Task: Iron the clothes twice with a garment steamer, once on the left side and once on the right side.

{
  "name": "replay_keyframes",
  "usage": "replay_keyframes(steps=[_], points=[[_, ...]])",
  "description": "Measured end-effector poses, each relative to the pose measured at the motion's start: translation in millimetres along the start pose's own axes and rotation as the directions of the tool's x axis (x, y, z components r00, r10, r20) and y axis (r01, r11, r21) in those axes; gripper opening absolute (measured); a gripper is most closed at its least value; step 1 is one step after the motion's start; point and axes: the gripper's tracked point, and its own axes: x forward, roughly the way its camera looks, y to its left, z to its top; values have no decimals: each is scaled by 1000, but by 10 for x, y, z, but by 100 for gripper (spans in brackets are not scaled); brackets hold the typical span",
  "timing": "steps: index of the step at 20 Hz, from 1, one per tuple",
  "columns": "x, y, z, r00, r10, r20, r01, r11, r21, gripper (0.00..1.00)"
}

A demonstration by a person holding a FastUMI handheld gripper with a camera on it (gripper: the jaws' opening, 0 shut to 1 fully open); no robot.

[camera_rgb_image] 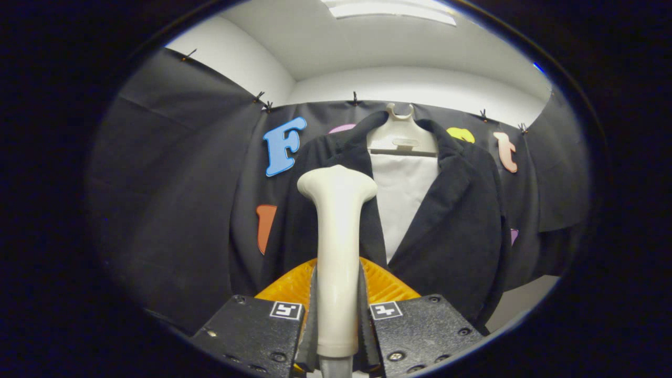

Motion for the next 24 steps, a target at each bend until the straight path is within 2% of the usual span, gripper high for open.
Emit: replay_keyframes(steps=[8, 24], points=[[-219, 17, -395, 997, 33, -73, -33, 999, -4, 34], [-570, -111, -891, 984, 8, -179, -4, 1000, 24, 34]])
